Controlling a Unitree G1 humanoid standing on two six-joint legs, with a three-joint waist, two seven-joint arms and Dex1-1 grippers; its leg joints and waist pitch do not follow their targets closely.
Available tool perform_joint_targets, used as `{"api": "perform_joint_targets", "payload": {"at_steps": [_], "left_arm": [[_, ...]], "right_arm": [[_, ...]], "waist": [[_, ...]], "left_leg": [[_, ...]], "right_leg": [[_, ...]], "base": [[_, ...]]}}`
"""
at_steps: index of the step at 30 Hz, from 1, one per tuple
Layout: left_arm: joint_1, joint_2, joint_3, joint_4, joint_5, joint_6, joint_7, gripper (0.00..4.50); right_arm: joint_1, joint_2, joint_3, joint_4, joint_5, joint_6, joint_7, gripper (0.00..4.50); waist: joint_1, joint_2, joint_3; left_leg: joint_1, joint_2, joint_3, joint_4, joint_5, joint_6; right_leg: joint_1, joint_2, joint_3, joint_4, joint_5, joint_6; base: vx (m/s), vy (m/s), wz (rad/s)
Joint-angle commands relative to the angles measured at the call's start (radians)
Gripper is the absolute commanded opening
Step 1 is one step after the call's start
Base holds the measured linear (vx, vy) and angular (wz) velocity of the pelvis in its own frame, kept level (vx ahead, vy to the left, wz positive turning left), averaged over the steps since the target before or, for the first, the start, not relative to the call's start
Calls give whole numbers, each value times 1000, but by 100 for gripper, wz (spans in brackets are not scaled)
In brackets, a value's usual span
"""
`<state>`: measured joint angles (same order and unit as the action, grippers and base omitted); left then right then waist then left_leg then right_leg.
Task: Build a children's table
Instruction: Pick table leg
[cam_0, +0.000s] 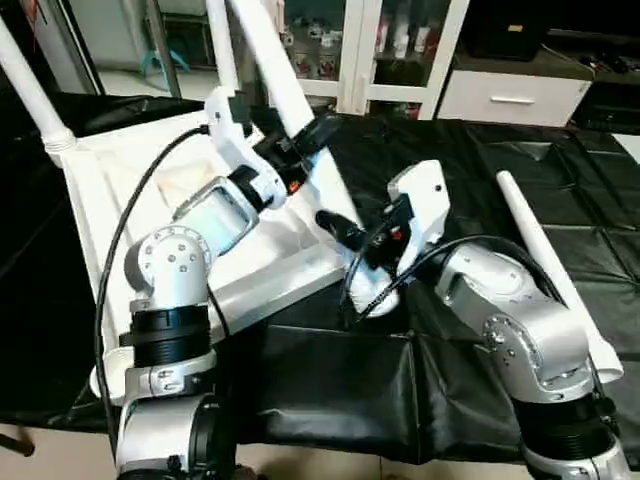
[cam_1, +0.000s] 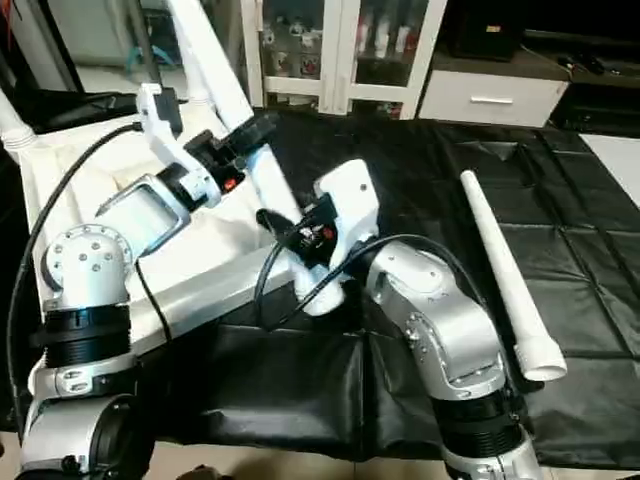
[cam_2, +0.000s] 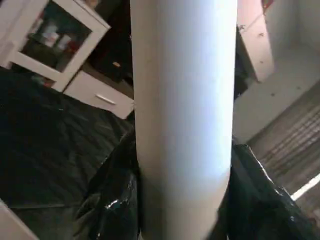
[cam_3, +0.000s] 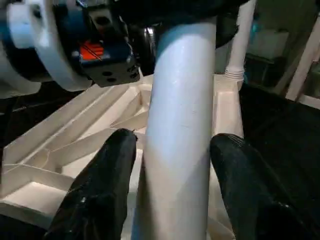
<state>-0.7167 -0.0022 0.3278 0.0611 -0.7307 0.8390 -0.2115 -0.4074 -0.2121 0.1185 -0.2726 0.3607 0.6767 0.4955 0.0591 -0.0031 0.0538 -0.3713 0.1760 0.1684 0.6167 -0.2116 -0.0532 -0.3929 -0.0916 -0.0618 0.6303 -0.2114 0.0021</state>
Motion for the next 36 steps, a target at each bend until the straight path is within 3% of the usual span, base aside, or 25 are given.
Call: {"api": "perform_joint_targets", "payload": {"at_steps": [1, 2, 3, 5, 8, 11, 17, 26, 27, 29, 36], "left_arm": [[-19, 19, -2, 6, 10, -20, 5, 177], [-20, 21, -3, 6, 10, -21, 4, 177], [-26, 36, -7, 8, 12, -23, -7, 177], [-31, 47, -11, 7, 12, -19, -12, 176], [-38, 53, -16, 6, 10, -12, -16, 175], [-41, 54, -24, 3, 4, 3, -22, 175], [-38, 67, -56, -12, -9, 18, -47, 175], [-38, 83, -117, -29, 19, 19, -86, 175], [-38, 86, -132, -29, 29, 16, -94, 175], [-38, 91, -164, -33, 40, 12, -114, 175], [-36, 96, -212, -55, 40, 15, -150, 175]], "right_arm": [[-28, -25, -55, -20, 54, 48, 28, 289], [-29, -26, -59, -19, 57, 51, 29, 289], [-50, -46, -110, 0, 98, 86, 39, 289], [-72, -69, -154, 29, 125, 125, 49, 289], [-95, -118, -172, 62, 150, 213, 74, 289], [-98, -163, -153, 76, 185, 294, 124, 289], [-133, -183, -134, 98, 234, 382, 154, 289], [-164, -202, -31, 115, 203, 412, 188, 289], [-164, -206, -13, 122, 193, 413, 188, 289], [-172, -201, 8, 144, 177, 420, 172, 289], [-194, -186, 28, 183, 169, 426, 160, 289]], "waist": [[4, -11, -70], [4, -10, -70], [4, -11, -71], [5, -7, -71], [9, -6, -72], [11, -10, -73], [14, -12, -74], [20, -10, -73], [23, -17, -73], [30, -16, -73], [30, -16, -74]], "left_leg": [[9, 38, -10, -65, 15, 54], [9, 38, -10, -65, 19, 55], [9, 38, -10, -65, 27, 56], [10, 38, -9, -63, 36, 58], [10, 36, -10, -61, 46, 56], [8, 35, -8, -60, 45, 57], [9, 39, -9, -59, 53, 64], [10, 38, -8, -59, 54, 42], [11, 40, -7, -60, 49, 40], [12, 41, -7, -61, 59, 34], [10, 39, -7, -61, 57, 25]], "right_leg": [[63, -45, 47, -57, 64, -237], [62, -45, 47, -56, 67, -237], [61, -44, 47, -55, 72, -238], [60, -45, 47, -53, 86, -243], [62, -43, 45, -52, 92, -256], [65, -44, 45, -53, 96, -260], [63, -48, 45, -52, 78, -271], [61, -47, 45, -52, 81, -264], [61, -48, 46, -53, 74, -262], [59, -49, 46, -51, 68, -256], [61, -50, 46, -49, 80, -256]], "base": [[0, 0, 0], [0, 0, 0], [0, 0, 0], [0, 0, 0], [0, 0, 0], [0, 0, 0], [0, 0, 0], [0, 0, 0], [0, 0, 0], [0, 0, 0], [0, 0, 0]]}}
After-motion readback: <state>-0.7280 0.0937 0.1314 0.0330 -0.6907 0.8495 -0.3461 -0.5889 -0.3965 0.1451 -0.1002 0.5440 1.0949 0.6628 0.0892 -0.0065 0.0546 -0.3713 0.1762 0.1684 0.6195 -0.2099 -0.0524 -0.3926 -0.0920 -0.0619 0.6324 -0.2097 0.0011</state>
